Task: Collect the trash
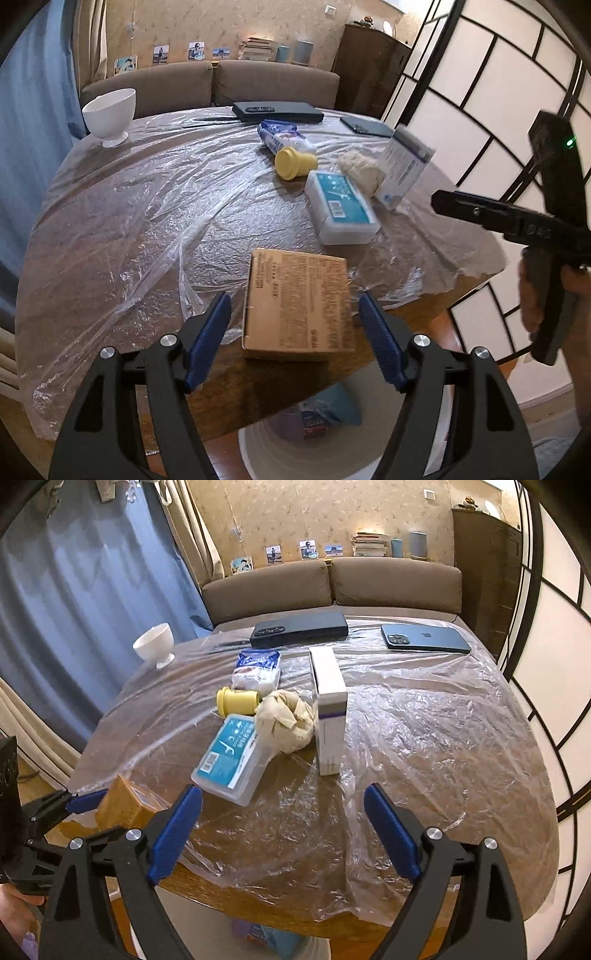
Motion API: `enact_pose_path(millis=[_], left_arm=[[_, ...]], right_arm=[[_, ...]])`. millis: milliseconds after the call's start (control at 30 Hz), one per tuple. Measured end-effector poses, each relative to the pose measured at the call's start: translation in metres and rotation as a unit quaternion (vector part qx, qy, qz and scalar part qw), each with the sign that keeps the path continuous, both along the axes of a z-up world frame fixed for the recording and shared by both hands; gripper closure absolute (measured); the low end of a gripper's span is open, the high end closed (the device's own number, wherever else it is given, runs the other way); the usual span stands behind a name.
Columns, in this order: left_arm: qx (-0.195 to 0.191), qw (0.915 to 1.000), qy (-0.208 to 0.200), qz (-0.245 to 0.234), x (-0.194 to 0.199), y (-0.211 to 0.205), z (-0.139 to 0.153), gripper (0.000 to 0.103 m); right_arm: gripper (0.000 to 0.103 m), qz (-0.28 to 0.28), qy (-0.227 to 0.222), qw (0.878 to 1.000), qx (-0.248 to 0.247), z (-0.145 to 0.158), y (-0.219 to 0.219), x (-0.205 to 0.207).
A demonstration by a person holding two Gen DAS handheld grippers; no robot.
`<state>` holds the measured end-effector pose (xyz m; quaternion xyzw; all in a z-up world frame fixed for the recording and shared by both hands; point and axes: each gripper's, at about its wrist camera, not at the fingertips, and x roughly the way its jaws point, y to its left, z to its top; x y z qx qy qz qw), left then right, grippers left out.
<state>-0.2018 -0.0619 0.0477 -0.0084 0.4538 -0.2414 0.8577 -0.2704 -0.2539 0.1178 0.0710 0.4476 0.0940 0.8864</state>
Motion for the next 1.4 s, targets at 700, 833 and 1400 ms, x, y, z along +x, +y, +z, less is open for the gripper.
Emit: enact_pose_path(millis=[700,833,1400], left_arm=[[0.025,0.9997,0.005,-0.005,0.008,-0.01,-0.007,0.021],[0.027,0.9996,0.006,-0.003,0.01,-0.011,-0.01,0.027],[0.034,0.9993,-0.015,-0.004,0.012,-0.017,-0.004,0.043]], right_arm=[[0.026,-0.015,0.005,0.999,-0.034,-0.016,-0.008,0.044],[0.04,-0.018,0.006,0.999,-0.03,-0.019,-0.011,0.049],[0.085,-0.018,0.009,1.0,-0.015,-0.022,-0.015,0.065]])
